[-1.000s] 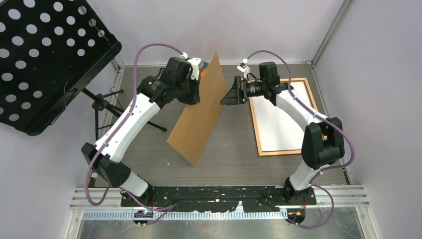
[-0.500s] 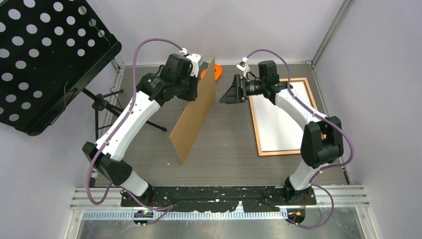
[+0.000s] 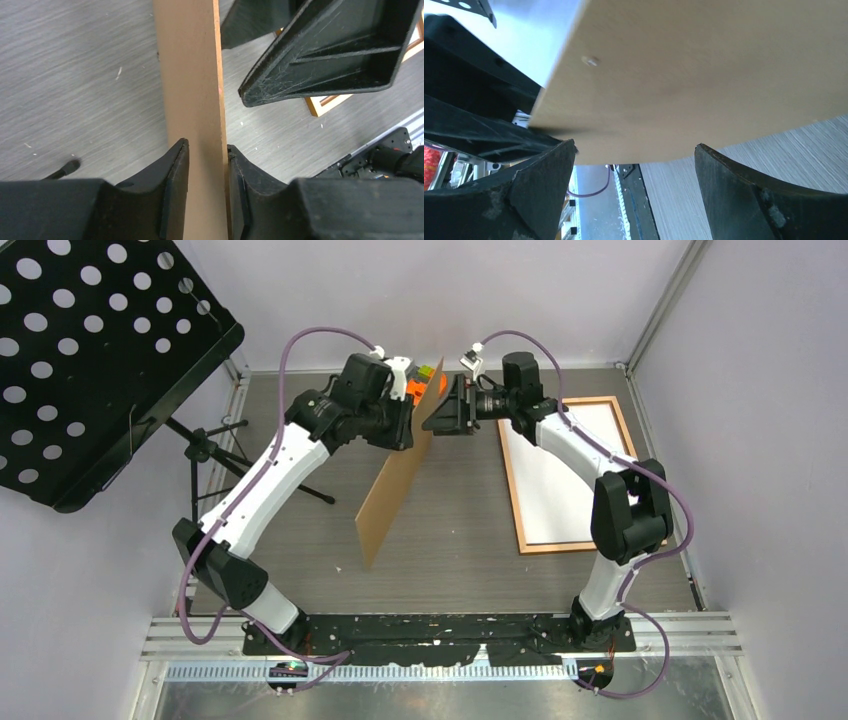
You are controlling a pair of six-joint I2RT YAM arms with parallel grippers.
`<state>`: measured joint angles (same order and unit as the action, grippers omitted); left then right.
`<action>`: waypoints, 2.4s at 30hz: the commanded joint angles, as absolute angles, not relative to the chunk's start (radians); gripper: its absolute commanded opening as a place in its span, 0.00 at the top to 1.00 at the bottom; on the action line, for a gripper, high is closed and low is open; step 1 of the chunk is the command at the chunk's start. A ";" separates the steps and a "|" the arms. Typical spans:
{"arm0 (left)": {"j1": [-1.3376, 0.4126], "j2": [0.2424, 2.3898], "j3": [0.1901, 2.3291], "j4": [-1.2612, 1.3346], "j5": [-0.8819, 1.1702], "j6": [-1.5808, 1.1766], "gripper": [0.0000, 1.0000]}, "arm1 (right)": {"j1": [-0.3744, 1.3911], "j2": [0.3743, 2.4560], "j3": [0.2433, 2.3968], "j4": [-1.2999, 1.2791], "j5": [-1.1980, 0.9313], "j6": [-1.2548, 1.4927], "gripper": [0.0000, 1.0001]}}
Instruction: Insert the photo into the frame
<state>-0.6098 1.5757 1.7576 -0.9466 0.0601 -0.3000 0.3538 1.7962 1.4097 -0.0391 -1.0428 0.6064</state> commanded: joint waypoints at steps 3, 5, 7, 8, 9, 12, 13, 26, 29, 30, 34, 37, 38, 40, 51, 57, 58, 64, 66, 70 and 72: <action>-0.619 1.497 1.705 -0.879 0.145 -0.341 0.64 | 0.383 1.767 1.467 0.133 -1.020 0.749 0.04; -0.618 1.486 1.693 -0.870 0.163 -0.346 0.63 | 0.383 1.753 1.441 0.179 -1.017 0.777 0.04; -0.620 1.479 1.684 -0.865 0.180 -0.352 0.61 | 0.383 1.734 1.414 0.208 -1.009 0.797 0.04; -0.621 1.476 1.680 -0.862 0.189 -0.354 0.60 | 0.384 1.720 1.405 0.223 -1.003 0.801 0.04; -0.625 1.474 1.677 -0.861 0.195 -0.354 0.59 | 0.384 1.713 1.391 0.227 -1.000 0.806 0.04; -0.634 1.460 1.667 -0.855 0.208 -0.356 0.53 | 0.385 1.672 1.366 0.235 -0.981 0.810 0.05; -0.638 1.454 1.663 -0.851 0.210 -0.357 0.49 | 0.385 1.652 1.356 0.234 -0.976 0.808 0.05; -0.654 1.421 1.639 -0.832 0.241 -0.366 0.38 | 0.385 1.533 1.295 0.066 -0.841 0.674 0.05; -0.653 1.412 1.640 -0.832 0.237 -0.357 0.36 | 0.385 1.533 1.296 -0.024 -0.789 0.628 0.05; -0.654 1.410 1.640 -0.833 0.232 -0.354 0.35 | 0.385 1.535 1.296 -0.040 -0.781 0.606 0.05; -0.653 1.394 1.630 -0.832 0.220 -0.343 0.27 | 0.386 1.536 1.277 -0.082 -0.751 0.581 0.05; -0.652 1.382 1.625 -0.827 0.237 -0.342 0.17 | 0.387 1.542 1.267 -0.084 -0.745 0.580 0.05; -0.652 1.377 1.626 -0.827 0.247 -0.342 0.12 | 0.387 1.543 1.264 -0.084 -0.742 0.580 0.05; -0.652 1.364 1.626 -0.824 0.262 -0.346 0.04 | 0.387 1.542 1.259 -0.084 -0.741 0.581 0.04; -0.605 1.308 1.621 -0.815 0.312 -0.335 0.01 | 0.387 1.546 1.165 -0.037 -0.715 0.554 0.07; -0.505 1.265 1.521 -0.792 0.356 -0.309 0.01 | 0.383 1.646 1.175 -0.027 -0.715 0.498 0.50; -0.486 1.262 1.495 -0.786 0.373 -0.305 0.00 | 0.382 1.657 1.179 -0.028 -0.718 0.488 0.58; -0.378 1.259 1.347 -0.734 0.413 -0.262 0.00 | 0.362 1.729 1.224 -0.052 -0.718 0.454 0.92; -0.349 1.266 1.297 -0.711 0.420 -0.248 0.00 | 0.350 1.720 1.226 -0.058 -0.717 0.450 0.94; -0.325 1.287 1.251 -0.668 0.428 -0.225 0.00 | 0.303 1.659 1.199 -0.060 -0.716 0.441 0.94; -0.324 1.298 1.241 -0.650 0.433 -0.218 0.01 | 0.266 1.613 1.168 -0.061 -0.720 0.435 0.94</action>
<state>-0.3290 1.2934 1.2491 -0.7521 0.3901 -0.2592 0.3244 1.7363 1.1671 -0.1093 -0.7353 0.5095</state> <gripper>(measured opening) 0.994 0.097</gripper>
